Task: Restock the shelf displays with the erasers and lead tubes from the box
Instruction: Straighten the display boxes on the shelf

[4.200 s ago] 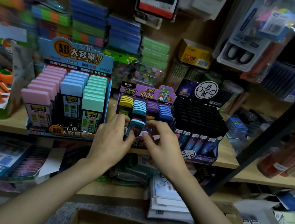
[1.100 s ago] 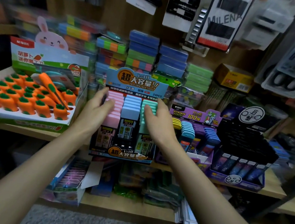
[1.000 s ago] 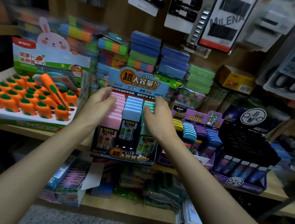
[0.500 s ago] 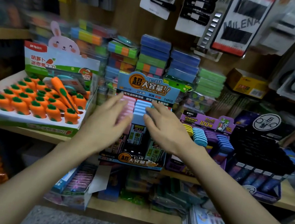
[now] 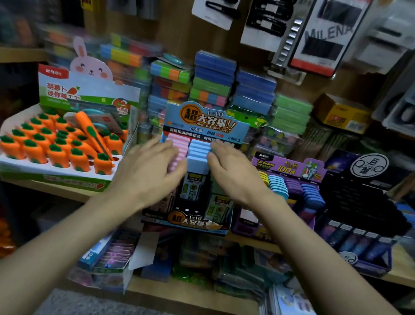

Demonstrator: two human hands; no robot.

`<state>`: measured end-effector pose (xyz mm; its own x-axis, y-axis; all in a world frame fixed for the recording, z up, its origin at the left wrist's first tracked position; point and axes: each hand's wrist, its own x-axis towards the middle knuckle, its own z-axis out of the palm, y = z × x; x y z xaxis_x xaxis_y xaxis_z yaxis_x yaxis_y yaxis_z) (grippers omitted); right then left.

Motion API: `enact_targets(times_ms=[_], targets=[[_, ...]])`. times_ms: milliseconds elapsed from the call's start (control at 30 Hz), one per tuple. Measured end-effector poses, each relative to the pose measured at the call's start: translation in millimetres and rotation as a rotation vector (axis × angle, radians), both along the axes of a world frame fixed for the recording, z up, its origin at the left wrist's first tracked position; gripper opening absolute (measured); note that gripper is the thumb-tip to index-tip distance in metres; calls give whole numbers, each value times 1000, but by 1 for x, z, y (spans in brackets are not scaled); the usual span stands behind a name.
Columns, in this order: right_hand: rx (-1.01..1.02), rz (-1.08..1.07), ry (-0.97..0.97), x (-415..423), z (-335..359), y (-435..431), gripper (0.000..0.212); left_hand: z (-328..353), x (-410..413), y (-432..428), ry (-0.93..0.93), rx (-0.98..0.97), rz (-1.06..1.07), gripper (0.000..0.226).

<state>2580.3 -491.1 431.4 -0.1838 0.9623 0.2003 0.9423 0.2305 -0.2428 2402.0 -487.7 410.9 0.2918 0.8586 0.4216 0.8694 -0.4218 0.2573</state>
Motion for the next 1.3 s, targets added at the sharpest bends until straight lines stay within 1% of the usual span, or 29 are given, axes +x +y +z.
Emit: enact_targets(times_ms=[33, 100, 133, 233, 300, 433, 533, 600, 667, 733, 800, 833, 900, 933, 967, 1000, 1067, 1133, 1167, 1200, 1267, 1300], targets=[[2, -15, 6, 1, 3, 3, 50, 8, 0, 4, -23, 5, -10, 61], [-54, -25, -15, 1, 5, 8, 51, 18, 4, 18, -49, -16, -52, 51], [-104, -27, -25, 0, 3, 9, 52, 20, 8, 26, -14, -64, -79, 48], [-199, -43, -31, -1, -3, 13, 55, 16, 18, 43, 131, -293, -90, 53], [-196, -53, -33, 0, -5, 14, 55, 9, 17, 48, 135, -361, -69, 55], [-178, -48, -39, 1, -5, 14, 54, 1, 13, 50, 60, -356, -93, 55], [-203, -44, -74, 0, -4, 14, 54, 3, 15, 50, 115, -344, -79, 54], [-229, -47, -125, 0, 2, 15, 55, 7, 16, 47, 119, -328, -79, 53], [-169, -44, -174, 0, 8, 14, 55, 10, 15, 41, 26, -283, -104, 53], [-57, 3, -180, -4, 8, 10, 57, 12, 11, 30, -182, -185, -118, 51], [-41, 66, -211, -12, 1, 5, 58, 12, 2, 19, -402, -56, -97, 48], [-51, 75, -259, -16, -4, 3, 57, 12, -3, 12, -476, -15, -86, 45], [-37, 49, -333, -20, -8, 1, 55, 3, -10, -3, -533, -2, -63, 39], [-13, 47, -332, -20, -6, -1, 54, -3, -12, -11, -537, -29, -44, 39], [25, 66, -302, -20, -2, -5, 54, -10, -12, -17, -532, -71, -25, 42], [80, 93, -230, -18, 2, -12, 53, -17, -12, -22, -521, -119, -14, 46], [222, 98, 34, -10, 1, -35, 48, -32, -10, -29, -521, -219, -27, 58], [357, -25, 349, 1, -14, -69, 36, -46, -8, -32, -603, -323, -27, 68], [390, -110, 461, 6, -26, -87, 27, -53, -7, -34, -653, -360, -4, 69], [389, -187, 514, 9, -39, -103, 18, -59, -7, -35, -692, -380, 17, 68], [310, -287, 489, 8, -68, -120, 10, -68, -5, -36, -730, -412, 19, 71], [258, -322, 472, 6, -81, -123, 9, -72, -6, -35, -739, -423, 11, 75]])
